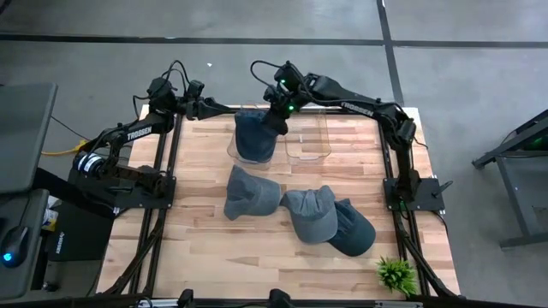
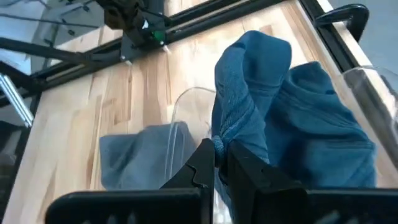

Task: Pick & Place hat
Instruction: Put the left blue cap into the left transparent bin, then put the blue cap into the left transparent bin

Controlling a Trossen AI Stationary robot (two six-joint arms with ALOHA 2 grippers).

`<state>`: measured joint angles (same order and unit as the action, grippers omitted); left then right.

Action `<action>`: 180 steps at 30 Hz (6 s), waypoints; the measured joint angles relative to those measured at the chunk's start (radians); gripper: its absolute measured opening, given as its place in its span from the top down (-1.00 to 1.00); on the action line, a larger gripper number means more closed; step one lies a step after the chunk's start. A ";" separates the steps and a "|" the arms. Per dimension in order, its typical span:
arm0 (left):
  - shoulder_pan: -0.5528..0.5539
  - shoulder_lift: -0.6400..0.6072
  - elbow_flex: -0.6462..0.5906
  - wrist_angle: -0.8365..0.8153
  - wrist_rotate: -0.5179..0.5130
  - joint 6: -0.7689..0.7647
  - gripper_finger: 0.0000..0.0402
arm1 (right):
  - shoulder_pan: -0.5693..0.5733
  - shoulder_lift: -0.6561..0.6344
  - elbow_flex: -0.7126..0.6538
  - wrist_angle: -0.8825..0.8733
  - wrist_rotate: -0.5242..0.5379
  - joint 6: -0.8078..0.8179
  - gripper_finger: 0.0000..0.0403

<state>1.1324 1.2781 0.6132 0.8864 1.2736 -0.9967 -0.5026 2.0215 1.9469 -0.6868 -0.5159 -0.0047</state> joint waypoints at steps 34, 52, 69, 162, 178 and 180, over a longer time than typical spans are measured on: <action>0.000 0.001 -0.001 -0.033 0.012 0.002 -0.53 | -0.005 0.126 0.000 0.149 0.304 0.188 0.67; 0.000 0.001 -0.001 -0.060 0.021 0.023 -0.53 | -0.016 0.031 0.003 0.171 0.271 0.206 -0.06; -0.002 0.001 -0.001 -0.060 0.064 0.023 -0.53 | 0.037 -0.185 0.004 -0.036 0.259 0.109 -0.04; -0.890 -0.642 -0.002 -0.956 -0.881 0.364 -0.53 | 0.931 -0.773 -1.139 -0.163 0.479 1.092 -0.04; -0.951 -0.642 -0.002 -0.955 -1.013 0.353 -0.53 | 0.924 -0.697 -1.211 -0.031 0.501 1.071 -0.04; -0.951 -0.642 -0.002 -0.955 -1.019 0.345 -0.53 | 0.923 -0.666 -1.211 -0.018 0.490 1.070 -0.04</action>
<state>0.1818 0.6357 0.6117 -0.0685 0.2545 -0.6519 0.4199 1.3556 0.7357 -0.7051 -0.0255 1.0658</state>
